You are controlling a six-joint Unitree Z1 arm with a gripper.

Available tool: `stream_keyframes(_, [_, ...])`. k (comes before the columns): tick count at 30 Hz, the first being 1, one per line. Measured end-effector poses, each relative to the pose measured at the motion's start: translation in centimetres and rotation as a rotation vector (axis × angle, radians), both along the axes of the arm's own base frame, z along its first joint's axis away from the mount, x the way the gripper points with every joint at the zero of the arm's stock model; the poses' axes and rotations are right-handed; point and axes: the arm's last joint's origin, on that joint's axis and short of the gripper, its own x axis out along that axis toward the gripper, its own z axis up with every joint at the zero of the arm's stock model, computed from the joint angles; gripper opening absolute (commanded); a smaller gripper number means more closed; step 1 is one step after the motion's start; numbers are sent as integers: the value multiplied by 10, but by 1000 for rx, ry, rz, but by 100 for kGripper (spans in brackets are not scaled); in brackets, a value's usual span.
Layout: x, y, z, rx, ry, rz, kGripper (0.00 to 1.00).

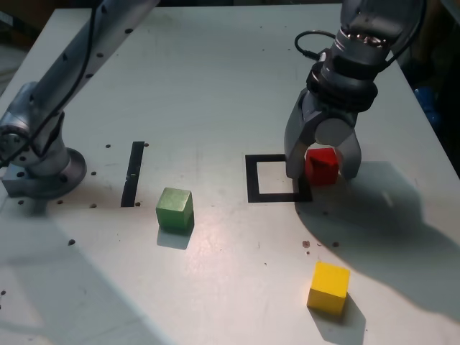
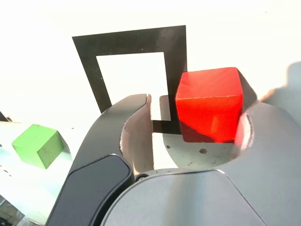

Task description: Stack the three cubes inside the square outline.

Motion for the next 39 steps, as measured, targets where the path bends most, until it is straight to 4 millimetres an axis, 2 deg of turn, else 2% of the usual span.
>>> stream_keyframes(11, [4,1,-6,15,-4,-5,39])
stream_keyframes(20, [2,-3,-4,31,-7,-20,38])
stream_keyframes(28, [-24,-11,23,44,-15,-34,38])
stream_keyframes(32, [-32,-12,25,45,-12,-32,38])
stream_keyframes(39, [-50,-12,17,33,-2,-25,38])
